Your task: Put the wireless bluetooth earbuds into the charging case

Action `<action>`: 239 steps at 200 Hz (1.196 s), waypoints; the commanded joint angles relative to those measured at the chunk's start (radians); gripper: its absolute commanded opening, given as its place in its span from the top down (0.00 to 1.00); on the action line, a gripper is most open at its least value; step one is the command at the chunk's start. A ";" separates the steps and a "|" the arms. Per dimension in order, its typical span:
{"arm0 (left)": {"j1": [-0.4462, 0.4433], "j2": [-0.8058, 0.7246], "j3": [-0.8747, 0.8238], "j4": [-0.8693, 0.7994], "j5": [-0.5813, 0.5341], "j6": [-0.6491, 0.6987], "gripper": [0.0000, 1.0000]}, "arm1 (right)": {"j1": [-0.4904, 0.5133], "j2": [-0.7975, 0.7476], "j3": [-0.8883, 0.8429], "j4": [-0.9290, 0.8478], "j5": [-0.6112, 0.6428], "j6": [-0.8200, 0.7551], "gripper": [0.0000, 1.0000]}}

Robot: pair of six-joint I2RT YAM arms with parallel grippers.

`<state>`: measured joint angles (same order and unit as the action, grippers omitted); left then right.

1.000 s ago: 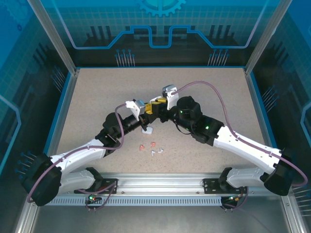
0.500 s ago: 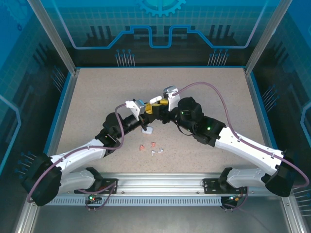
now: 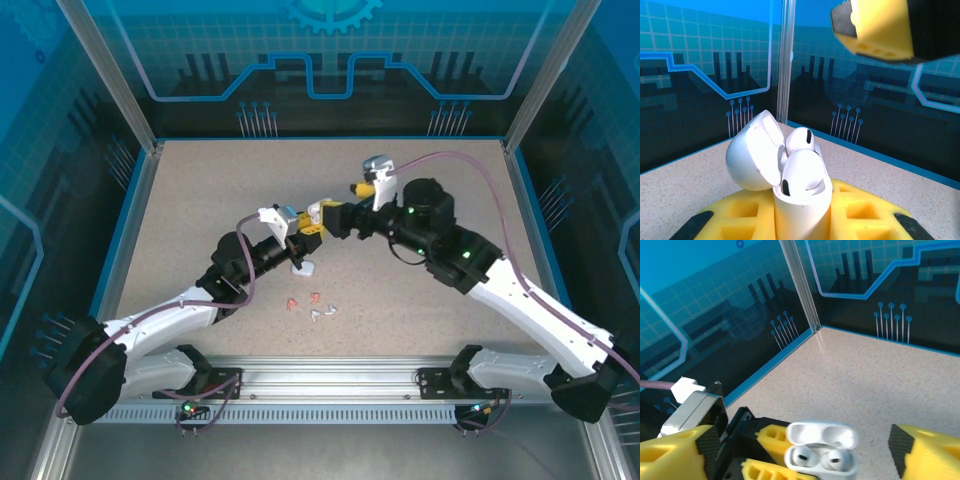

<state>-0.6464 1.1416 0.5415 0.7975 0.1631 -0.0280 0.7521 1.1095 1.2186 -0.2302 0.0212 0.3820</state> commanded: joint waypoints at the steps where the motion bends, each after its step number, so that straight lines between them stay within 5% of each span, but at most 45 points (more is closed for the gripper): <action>1: -0.009 -0.036 -0.006 0.017 0.039 -0.004 1.00 | -0.088 -0.004 0.022 -0.106 -0.172 0.013 0.04; 93: -0.007 -0.068 -0.002 0.008 0.147 -0.005 1.00 | -0.214 0.115 -0.006 -0.007 -0.614 0.123 0.04; 239: -0.008 -0.054 0.005 -0.036 0.109 -0.011 1.00 | -0.198 0.147 0.037 -0.010 -0.746 0.123 0.25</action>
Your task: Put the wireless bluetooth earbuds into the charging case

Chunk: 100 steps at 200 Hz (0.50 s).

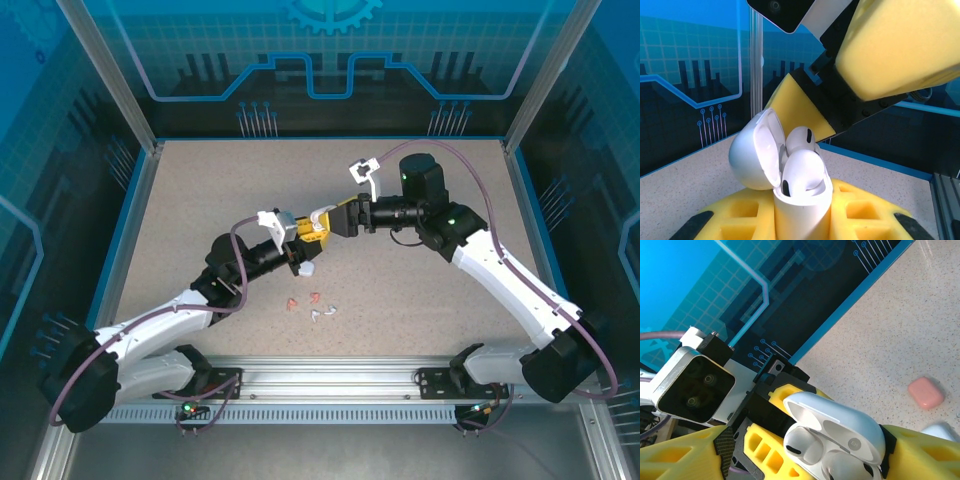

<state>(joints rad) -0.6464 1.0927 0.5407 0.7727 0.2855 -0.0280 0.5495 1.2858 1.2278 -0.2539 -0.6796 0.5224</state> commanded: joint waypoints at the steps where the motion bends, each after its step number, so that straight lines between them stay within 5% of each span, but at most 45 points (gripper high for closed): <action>1: -0.008 -0.006 0.006 -0.011 -0.015 -0.012 1.00 | 0.004 -0.029 0.029 0.014 -0.044 -0.017 0.25; 100: -0.009 -0.018 -0.002 -0.036 -0.029 -0.008 1.00 | 0.002 -0.078 0.009 -0.078 0.033 -0.075 0.26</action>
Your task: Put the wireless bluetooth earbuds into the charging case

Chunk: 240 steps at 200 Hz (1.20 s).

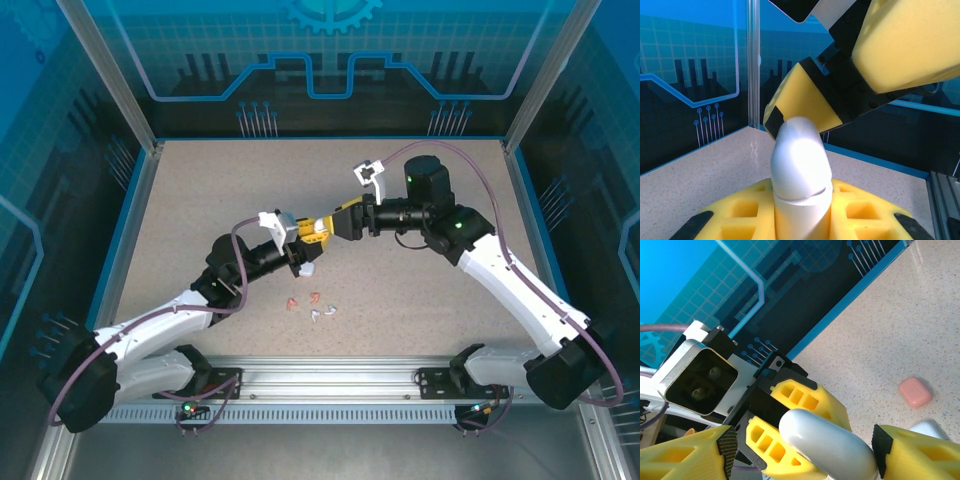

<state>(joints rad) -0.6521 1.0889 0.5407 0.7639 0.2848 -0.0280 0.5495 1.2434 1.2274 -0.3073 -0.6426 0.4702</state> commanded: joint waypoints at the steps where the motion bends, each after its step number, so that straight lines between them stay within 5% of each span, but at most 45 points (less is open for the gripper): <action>1: -0.002 -0.014 -0.002 -0.028 -0.029 -0.008 1.00 | 0.003 -0.036 0.009 -0.026 -0.003 -0.023 0.26; 39: -0.003 -0.022 -0.002 -0.037 -0.028 -0.010 1.00 | 0.003 -0.057 0.023 -0.099 0.090 -0.073 0.25; 113: -0.002 -0.035 0.017 -0.127 -0.077 -0.083 1.00 | -0.029 -0.221 -0.094 -0.128 0.585 -0.177 0.15; 148: -0.002 0.005 0.039 -0.198 -0.087 -0.180 1.00 | -0.097 -0.295 -0.177 -0.105 0.642 -0.170 0.00; 240: -0.032 0.439 0.301 -0.438 -0.080 -0.397 1.00 | -0.232 -0.336 -0.242 -0.136 0.656 -0.125 0.00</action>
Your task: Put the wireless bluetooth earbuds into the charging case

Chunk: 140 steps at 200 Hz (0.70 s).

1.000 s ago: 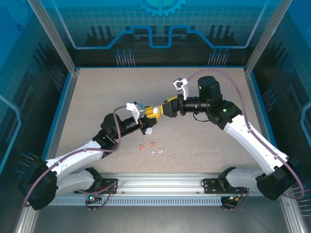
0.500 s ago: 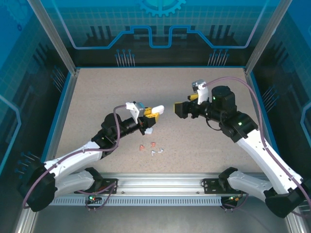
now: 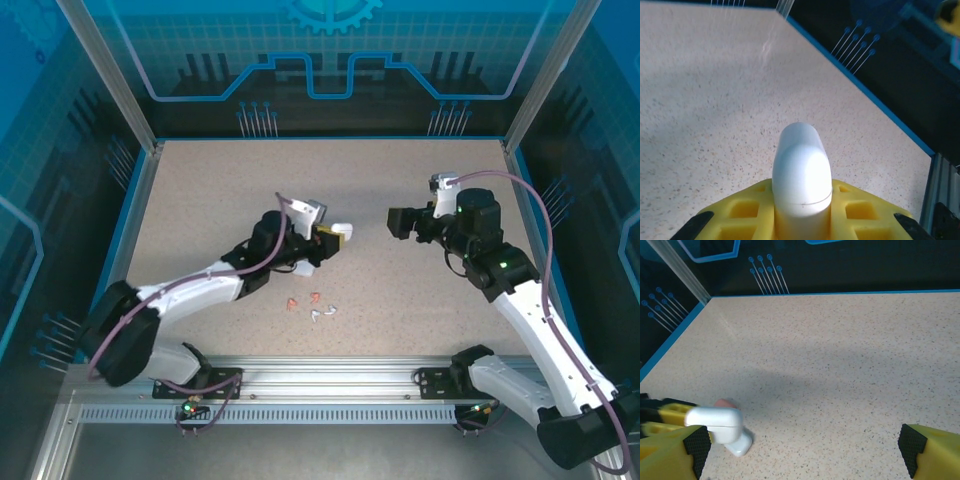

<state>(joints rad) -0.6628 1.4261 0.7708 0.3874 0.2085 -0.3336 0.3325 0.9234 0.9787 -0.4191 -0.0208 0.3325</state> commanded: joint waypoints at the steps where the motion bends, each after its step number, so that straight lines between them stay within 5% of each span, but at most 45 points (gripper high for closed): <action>1: -0.022 0.110 0.074 -0.059 -0.004 -0.094 1.00 | -0.015 -0.016 0.007 -0.026 0.034 0.012 0.00; 64: -0.028 0.399 0.229 0.012 0.077 -0.240 1.00 | -0.016 -0.084 0.012 -0.152 0.056 0.061 0.00; 140: -0.028 0.614 0.395 -0.091 0.115 -0.292 1.00 | -0.016 -0.155 -0.015 -0.239 0.086 0.091 0.00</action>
<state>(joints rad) -0.6857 2.0003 1.1156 0.3435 0.2829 -0.5968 0.3305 0.7795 0.9787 -0.6144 0.0456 0.4015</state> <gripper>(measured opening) 0.221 0.999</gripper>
